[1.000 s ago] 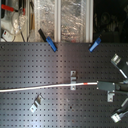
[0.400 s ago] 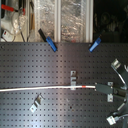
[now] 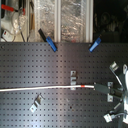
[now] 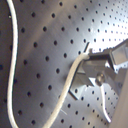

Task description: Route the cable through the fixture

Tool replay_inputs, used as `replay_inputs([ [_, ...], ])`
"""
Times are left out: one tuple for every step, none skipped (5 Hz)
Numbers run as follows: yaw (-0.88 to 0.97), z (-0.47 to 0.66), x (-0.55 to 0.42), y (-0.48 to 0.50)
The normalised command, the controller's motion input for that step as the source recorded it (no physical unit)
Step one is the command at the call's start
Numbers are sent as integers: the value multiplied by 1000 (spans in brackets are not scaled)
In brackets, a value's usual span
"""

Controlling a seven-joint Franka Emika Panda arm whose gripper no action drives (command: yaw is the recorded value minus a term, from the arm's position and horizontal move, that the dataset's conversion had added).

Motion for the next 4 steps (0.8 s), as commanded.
replay_inputs([
  [0,160,-154,68],
  [57,597,-624,97],
  [20,65,-146,47],
  [0,-34,37,-7],
])
